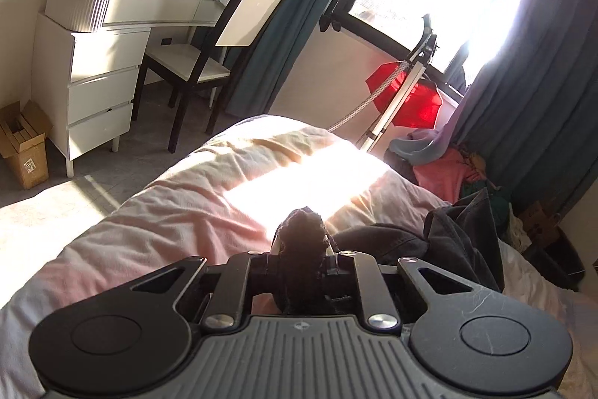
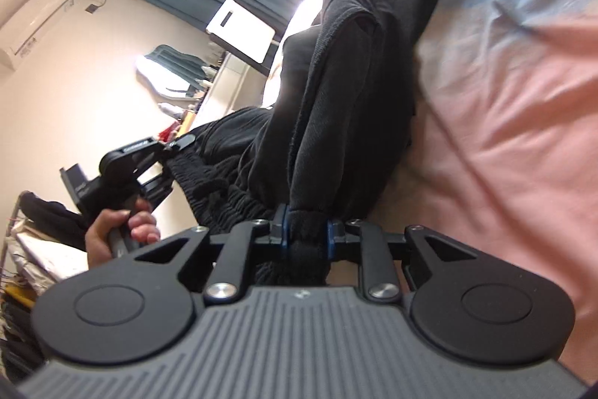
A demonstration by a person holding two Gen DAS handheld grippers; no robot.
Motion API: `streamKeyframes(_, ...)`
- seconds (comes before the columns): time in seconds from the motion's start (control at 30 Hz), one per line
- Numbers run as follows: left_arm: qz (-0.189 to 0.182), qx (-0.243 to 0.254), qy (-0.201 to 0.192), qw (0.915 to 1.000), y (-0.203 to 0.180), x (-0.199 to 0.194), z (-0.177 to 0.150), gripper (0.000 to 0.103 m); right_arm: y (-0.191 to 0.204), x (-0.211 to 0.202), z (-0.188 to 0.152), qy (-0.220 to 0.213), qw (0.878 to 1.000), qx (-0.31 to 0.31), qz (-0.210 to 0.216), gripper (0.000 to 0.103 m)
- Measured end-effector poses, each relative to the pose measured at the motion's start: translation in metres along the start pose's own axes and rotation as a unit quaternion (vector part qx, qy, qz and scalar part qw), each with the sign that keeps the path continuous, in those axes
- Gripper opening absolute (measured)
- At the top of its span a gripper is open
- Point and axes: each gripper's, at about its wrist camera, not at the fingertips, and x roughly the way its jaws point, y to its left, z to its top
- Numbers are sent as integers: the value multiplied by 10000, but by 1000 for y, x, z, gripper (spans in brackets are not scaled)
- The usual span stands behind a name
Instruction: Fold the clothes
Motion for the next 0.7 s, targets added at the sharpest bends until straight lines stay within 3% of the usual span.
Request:
streamKeyframes(0.17,391,268,-174,9987,14,32,87,17,46,67,-25,30,9972,67,746,21)
streamKeyframes(0.27,865,432,-136,9952,35,76,133,17,69,117,-39,103,9933,197,1138,21)
streamKeyframes(0.33,1256,519,-16,9907,54,118,151,17,74,155,-48,130,9927,376,1141,21)
streamKeyframes(0.5,1837,138,603,9810,111,229,138,17,66,229,-71,225,9929,771,882,22)
streamKeyframes(0.6,1824,-312,944,9782,141,267,120,17,50,243,-68,382,9924,798,860,22)
streamKeyframes(0.7,1633,-658,1036,9789,155,273,114,18,52,245,-62,489,9929,665,858,23)
